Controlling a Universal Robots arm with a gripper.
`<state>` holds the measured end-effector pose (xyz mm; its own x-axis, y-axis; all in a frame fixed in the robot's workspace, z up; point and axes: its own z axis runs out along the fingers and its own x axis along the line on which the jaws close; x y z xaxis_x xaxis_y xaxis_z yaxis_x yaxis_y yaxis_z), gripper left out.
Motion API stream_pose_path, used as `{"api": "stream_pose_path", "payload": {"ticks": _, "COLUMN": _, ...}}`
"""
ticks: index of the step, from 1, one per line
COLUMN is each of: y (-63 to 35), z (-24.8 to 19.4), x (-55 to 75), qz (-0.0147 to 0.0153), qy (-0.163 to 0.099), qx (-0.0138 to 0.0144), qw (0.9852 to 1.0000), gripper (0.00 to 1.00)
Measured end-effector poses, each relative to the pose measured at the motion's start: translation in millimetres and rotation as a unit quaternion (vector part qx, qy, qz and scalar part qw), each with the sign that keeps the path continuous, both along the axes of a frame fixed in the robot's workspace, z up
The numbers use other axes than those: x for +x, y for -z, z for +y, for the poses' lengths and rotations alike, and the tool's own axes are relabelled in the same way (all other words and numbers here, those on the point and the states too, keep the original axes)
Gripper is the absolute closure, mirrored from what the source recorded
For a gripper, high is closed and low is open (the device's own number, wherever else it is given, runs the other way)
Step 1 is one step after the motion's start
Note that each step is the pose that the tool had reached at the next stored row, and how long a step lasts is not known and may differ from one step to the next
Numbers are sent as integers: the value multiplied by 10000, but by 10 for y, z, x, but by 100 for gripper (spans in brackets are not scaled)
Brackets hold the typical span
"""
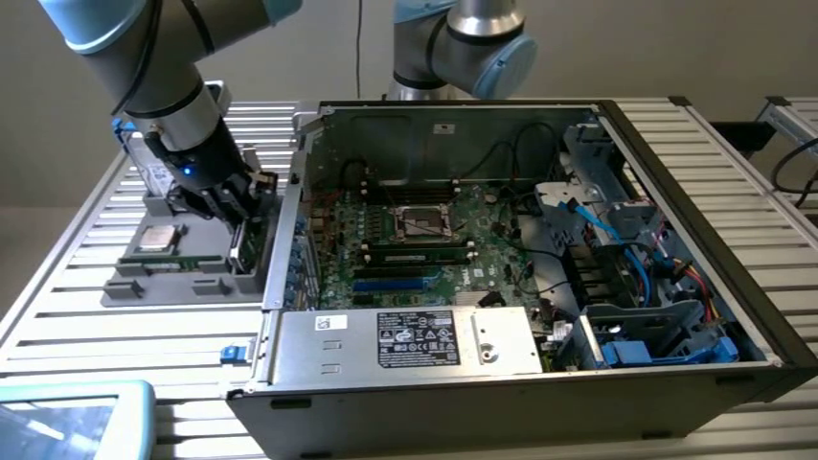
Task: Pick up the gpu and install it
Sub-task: 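Pick up the gpu and move the gpu toward the slot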
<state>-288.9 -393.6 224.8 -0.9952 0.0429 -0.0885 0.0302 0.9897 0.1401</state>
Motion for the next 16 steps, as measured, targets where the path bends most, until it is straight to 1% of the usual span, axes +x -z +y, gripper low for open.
{"api": "stream_pose_path", "payload": {"ticks": 1, "y": -19, "z": 0, "x": 0, "qz": 0, "qy": 1, "qx": 1, "qw": 10000, "gripper": 73}}
{"api": "stream_pose_path", "payload": {"ticks": 2, "y": -61, "z": 0, "x": 0, "qz": 1, "qy": 1, "qx": 2, "qw": 10000, "gripper": 73}}
{"api": "stream_pose_path", "payload": {"ticks": 16, "y": -696, "z": -2, "x": 0, "qz": 0, "qy": 0, "qx": 2, "qw": 10000, "gripper": 73}}
